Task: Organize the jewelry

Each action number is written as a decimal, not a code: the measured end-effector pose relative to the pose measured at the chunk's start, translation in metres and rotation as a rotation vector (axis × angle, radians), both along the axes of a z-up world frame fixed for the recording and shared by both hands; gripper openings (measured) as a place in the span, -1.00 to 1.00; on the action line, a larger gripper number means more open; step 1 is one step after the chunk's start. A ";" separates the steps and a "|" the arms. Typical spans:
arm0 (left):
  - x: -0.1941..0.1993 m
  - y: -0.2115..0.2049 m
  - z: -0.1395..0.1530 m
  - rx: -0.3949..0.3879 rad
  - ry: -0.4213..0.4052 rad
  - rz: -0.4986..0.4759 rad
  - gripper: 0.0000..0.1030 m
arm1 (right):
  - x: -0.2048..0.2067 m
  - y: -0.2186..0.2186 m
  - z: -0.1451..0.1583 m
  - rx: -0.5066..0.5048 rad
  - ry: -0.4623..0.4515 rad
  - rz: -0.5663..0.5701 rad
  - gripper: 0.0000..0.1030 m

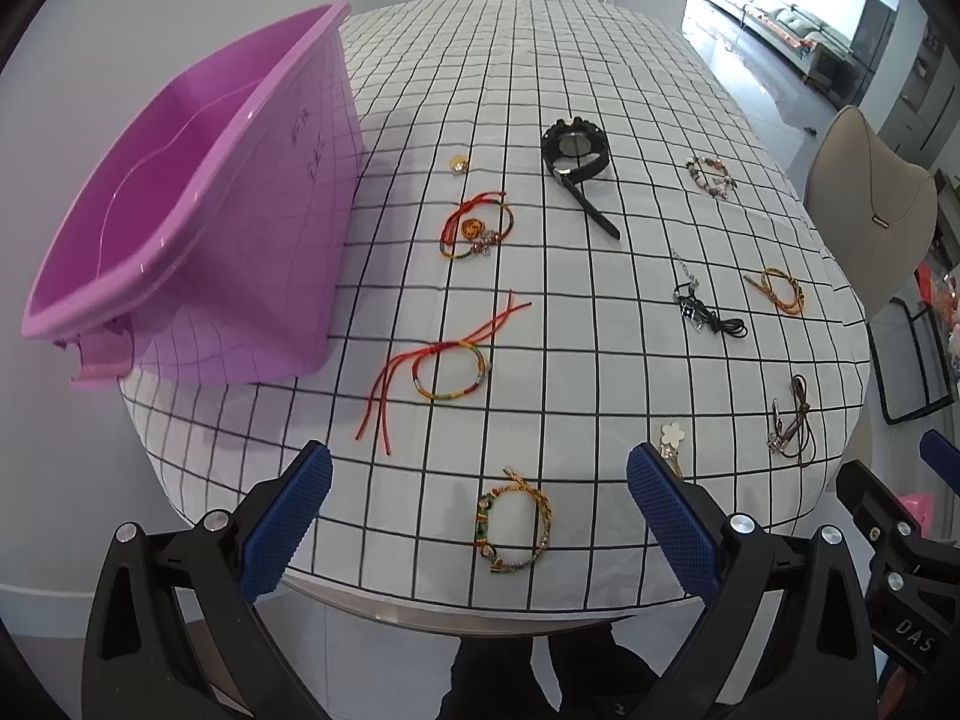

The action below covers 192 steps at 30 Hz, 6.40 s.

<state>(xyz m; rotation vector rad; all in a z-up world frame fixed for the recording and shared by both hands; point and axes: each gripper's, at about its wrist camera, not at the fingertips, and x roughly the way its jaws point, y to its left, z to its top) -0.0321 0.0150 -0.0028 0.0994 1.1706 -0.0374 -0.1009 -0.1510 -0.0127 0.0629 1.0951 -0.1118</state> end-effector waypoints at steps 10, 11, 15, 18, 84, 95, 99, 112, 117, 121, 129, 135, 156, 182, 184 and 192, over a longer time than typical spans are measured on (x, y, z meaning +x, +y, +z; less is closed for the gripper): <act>-0.028 0.011 -0.036 -0.027 0.017 0.099 0.88 | -0.019 -0.012 -0.040 0.107 -0.038 0.140 0.81; -0.033 0.012 -0.040 -0.029 0.015 0.101 0.88 | -0.020 -0.013 -0.044 0.114 -0.048 0.156 0.81; -0.045 0.012 -0.058 -0.005 0.018 0.113 0.88 | -0.021 -0.020 -0.062 0.168 -0.061 0.194 0.81; -0.053 0.017 -0.070 -0.006 0.008 0.135 0.88 | -0.022 -0.024 -0.077 0.210 -0.074 0.211 0.81; -0.062 -0.004 -0.136 -0.057 -0.304 0.124 0.80 | 0.005 -0.050 -0.143 -0.028 -0.301 0.096 0.67; -0.069 -0.002 -0.130 -0.064 -0.314 0.157 0.21 | 0.003 -0.037 -0.140 -0.027 -0.305 0.156 0.15; -0.072 -0.004 -0.128 -0.059 -0.322 0.140 -0.28 | 0.002 -0.036 -0.140 -0.026 -0.310 0.167 0.06; -0.076 -0.015 -0.127 -0.082 -0.341 0.081 -0.82 | -0.005 -0.033 -0.136 0.042 -0.334 0.194 -0.83; -0.079 -0.014 -0.125 -0.101 -0.339 0.076 -0.82 | -0.012 -0.032 -0.130 0.069 -0.350 0.201 -0.83; -0.083 -0.014 -0.119 -0.109 -0.345 0.070 -0.82 | -0.017 -0.032 -0.124 0.088 -0.342 0.207 -0.83; -0.088 -0.011 -0.077 -0.128 -0.370 0.076 -0.82 | -0.025 -0.037 -0.095 0.131 -0.325 0.204 -0.83; -0.090 -0.008 -0.032 -0.165 -0.363 0.095 -0.82 | -0.028 -0.042 -0.051 0.140 -0.323 0.219 -0.83; -0.046 0.089 0.106 -0.187 -0.447 0.157 -0.82 | 0.035 0.073 0.090 0.243 -0.398 0.445 -0.83; 0.103 0.247 0.079 -0.184 -0.310 0.106 -0.82 | 0.193 0.303 0.099 0.299 -0.240 0.575 -0.82; 0.111 0.251 0.070 -0.186 -0.267 0.115 -0.82 | 0.200 0.304 0.090 0.295 -0.206 0.580 -0.82; 0.125 0.255 0.049 -0.160 -0.186 0.154 -0.81 | 0.229 0.307 0.064 0.267 -0.126 0.586 -0.82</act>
